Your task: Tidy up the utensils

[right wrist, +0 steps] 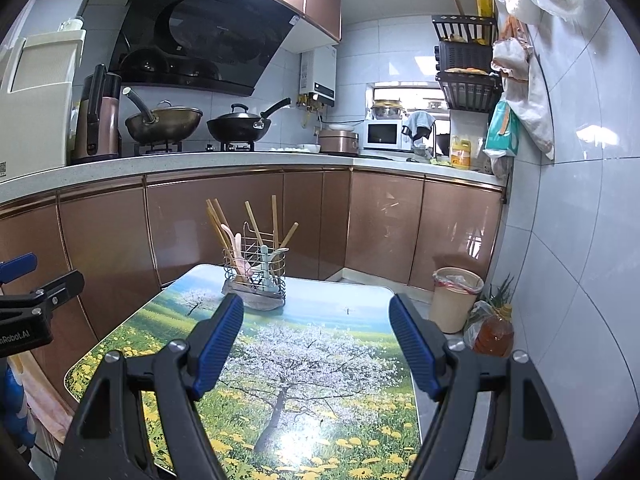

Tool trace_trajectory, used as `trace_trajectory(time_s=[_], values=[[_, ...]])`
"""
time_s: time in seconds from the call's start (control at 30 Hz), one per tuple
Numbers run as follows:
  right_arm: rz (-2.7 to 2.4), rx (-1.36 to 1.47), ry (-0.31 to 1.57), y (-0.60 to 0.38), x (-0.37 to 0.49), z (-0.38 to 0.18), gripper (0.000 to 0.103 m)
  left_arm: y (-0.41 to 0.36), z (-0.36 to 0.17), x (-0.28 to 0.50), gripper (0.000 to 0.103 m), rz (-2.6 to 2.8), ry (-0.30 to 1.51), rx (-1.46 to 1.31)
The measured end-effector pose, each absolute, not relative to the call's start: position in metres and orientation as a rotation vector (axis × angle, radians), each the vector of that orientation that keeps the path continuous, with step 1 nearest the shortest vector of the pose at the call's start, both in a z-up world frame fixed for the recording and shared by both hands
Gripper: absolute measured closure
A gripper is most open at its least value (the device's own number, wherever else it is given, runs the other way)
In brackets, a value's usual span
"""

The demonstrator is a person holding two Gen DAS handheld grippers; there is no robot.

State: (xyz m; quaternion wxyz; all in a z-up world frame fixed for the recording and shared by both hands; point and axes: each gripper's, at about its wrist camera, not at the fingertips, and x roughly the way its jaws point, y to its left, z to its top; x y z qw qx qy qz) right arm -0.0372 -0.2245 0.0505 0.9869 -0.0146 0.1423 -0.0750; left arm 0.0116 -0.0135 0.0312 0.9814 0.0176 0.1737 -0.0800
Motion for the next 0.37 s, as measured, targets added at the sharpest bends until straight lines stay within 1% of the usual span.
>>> trace_trajectory(time_s=[0.37], values=[[-0.143, -0.028, 0.291, -0.2191, -0.0402, 0.0478, 0.029, -0.0137, 0.0314, 0.0058, 0.000, -0.157, 0.353, 0.034]])
